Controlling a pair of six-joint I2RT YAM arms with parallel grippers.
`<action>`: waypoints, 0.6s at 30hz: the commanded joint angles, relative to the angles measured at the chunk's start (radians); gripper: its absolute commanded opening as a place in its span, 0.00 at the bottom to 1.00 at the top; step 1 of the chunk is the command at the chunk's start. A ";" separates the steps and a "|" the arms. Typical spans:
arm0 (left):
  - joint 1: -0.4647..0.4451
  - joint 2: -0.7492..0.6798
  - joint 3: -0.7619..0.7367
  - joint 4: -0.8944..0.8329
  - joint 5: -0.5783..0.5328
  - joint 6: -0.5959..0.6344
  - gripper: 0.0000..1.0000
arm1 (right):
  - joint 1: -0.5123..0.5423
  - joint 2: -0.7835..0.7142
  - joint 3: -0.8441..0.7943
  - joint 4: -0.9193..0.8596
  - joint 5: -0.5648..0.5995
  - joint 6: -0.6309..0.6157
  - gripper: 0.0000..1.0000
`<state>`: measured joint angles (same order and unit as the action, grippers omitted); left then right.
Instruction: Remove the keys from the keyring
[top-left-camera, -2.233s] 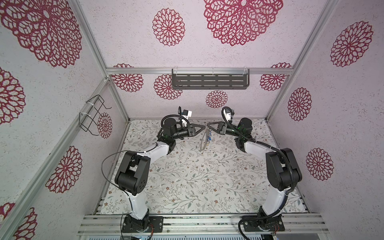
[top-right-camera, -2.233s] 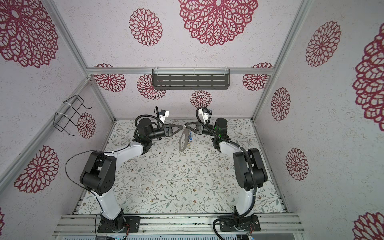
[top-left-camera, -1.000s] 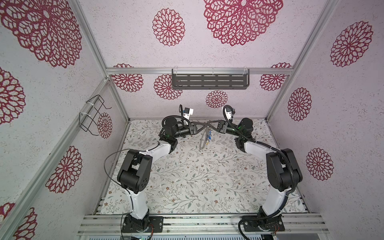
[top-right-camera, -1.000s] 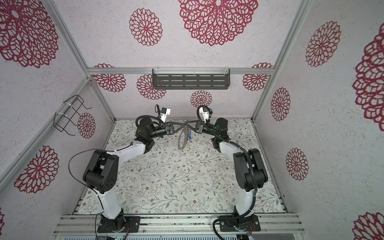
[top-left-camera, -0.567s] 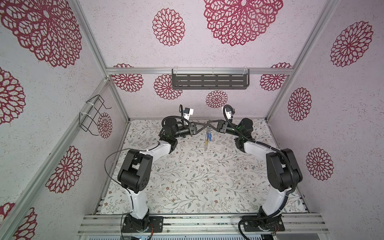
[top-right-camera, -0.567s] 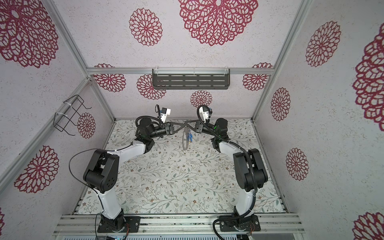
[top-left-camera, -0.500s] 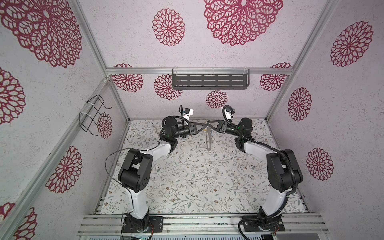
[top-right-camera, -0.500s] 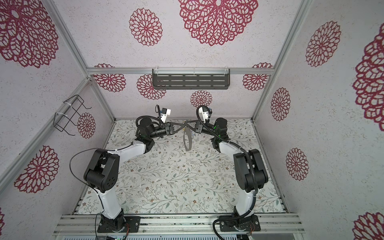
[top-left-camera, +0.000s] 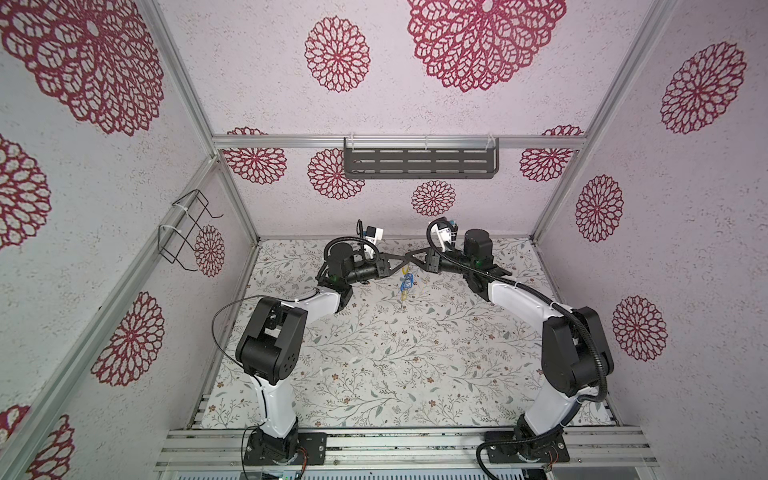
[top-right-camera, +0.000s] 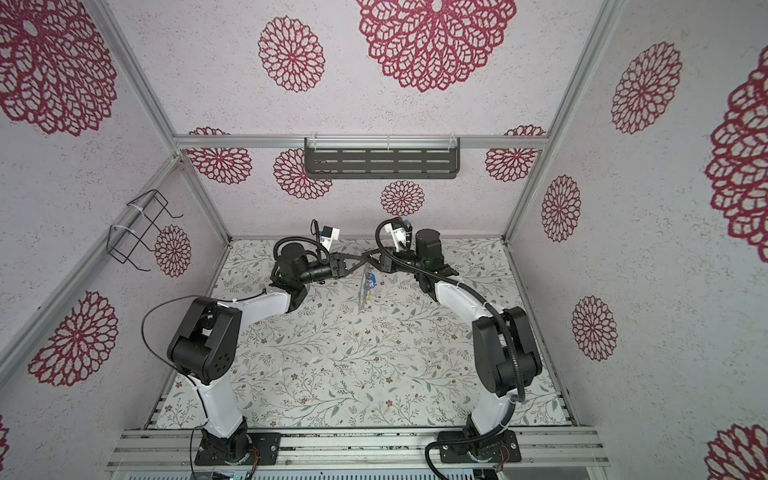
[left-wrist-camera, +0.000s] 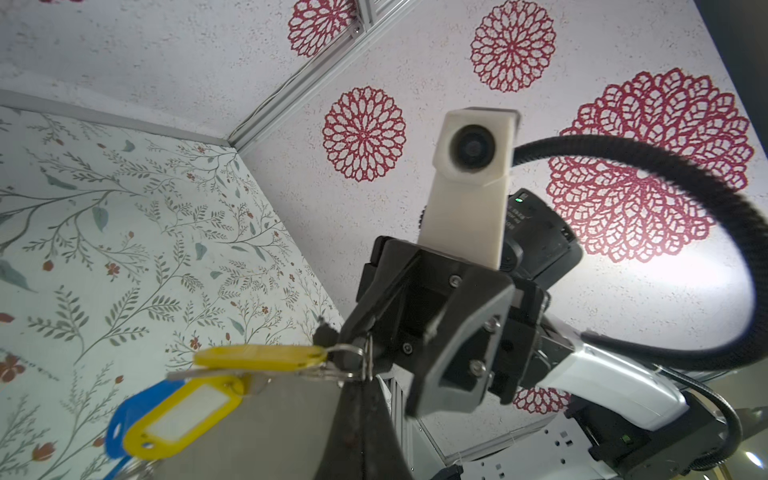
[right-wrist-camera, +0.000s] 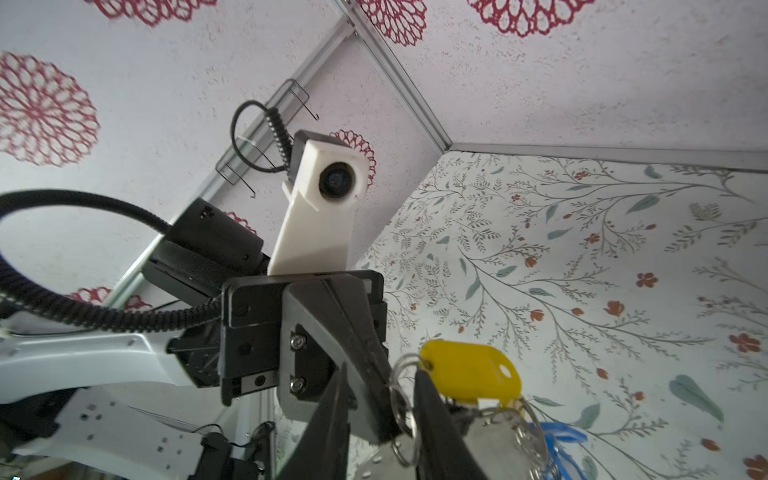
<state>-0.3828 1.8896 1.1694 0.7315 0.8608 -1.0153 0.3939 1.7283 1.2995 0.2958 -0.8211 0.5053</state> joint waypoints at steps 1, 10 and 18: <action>-0.017 -0.114 0.019 -0.215 -0.097 0.179 0.00 | 0.012 -0.094 0.040 -0.232 0.074 -0.186 0.39; -0.095 -0.259 -0.040 -0.571 -0.307 0.677 0.00 | -0.031 -0.213 0.004 -0.419 0.316 -0.235 0.55; -0.125 -0.310 -0.135 -0.482 -0.245 0.951 0.00 | -0.032 -0.249 -0.059 -0.425 0.263 -0.128 0.42</action>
<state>-0.5034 1.6222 1.0500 0.1970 0.5716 -0.2386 0.3599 1.5150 1.2556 -0.1108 -0.5293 0.3439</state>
